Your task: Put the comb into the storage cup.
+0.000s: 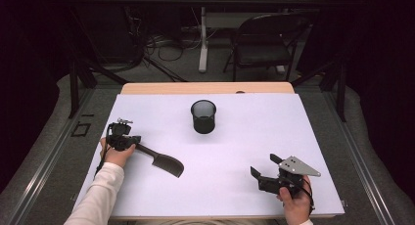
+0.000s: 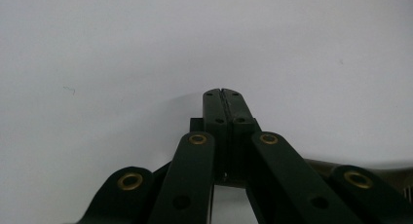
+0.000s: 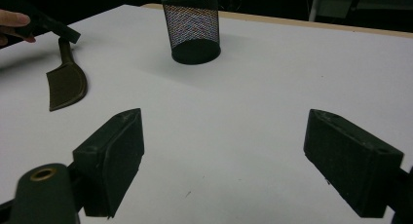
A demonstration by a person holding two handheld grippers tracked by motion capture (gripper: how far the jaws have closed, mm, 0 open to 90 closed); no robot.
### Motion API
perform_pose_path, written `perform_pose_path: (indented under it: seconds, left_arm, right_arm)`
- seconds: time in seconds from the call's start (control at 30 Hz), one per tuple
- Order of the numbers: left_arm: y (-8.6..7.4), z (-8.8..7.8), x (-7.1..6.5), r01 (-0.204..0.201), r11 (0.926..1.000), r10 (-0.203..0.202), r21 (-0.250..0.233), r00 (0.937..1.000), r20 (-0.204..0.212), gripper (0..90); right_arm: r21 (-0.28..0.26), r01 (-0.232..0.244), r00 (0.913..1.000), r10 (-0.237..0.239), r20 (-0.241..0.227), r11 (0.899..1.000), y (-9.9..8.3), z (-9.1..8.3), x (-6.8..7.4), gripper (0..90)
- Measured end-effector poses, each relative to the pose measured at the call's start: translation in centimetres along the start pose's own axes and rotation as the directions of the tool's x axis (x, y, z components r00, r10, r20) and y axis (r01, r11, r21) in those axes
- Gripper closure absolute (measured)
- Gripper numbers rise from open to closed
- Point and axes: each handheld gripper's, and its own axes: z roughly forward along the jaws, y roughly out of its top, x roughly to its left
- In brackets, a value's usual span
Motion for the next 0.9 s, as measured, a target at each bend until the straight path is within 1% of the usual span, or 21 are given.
perform_pose_path:
  seconds: [0.1, 0.3, 0.37, 0.5, 0.9]
  left_arm:
    - [-0.2, -0.1, 0.0, 0.001, 1.0, -0.001, 0.002, 1.0, 0.003, 90.0]
    - [-0.7, -0.1, 0.1, -0.013, 0.9999, 0.012, 0.009, 0.9999, 0.005, 90.0]
    - [-0.9, -0.2, 0.0, -0.012, 0.9999, 0.012, 0.005, 0.9999, 0.006, 90.0]
    - [-1.2, -0.5, 0.0, -0.025, 0.9997, 0.025, 0.006, 0.9996, 0.012, 90.0]
    - [-2.4, -1.0, 0.2, -0.025, 0.9996, 0.024, 0.013, 0.9992, 0.032, 90.0]
  right_arm:
    - [0.0, -0.001, 1.0, 0.001, 0.0, 1.0, 0.0, 0.0, 0.0, 14.7]
    - [0.003, 0.0, 1.0, 0.0, -0.001, 1.0, 0.0, 0.0, 0.0, 14.7]
    - [0.004, 0.0, 1.0, 0.0, -0.002, 1.0, 0.0, 0.0, 0.0, 14.7]
    - [0.004, 0.0, 1.0, 0.0, -0.001, 1.0, 0.0, 0.0, 0.0, 14.7]
    - [0.005, 0.002, 1.0, -0.002, 0.0, 1.0, -0.1, 0.1, 0.0, 14.7]
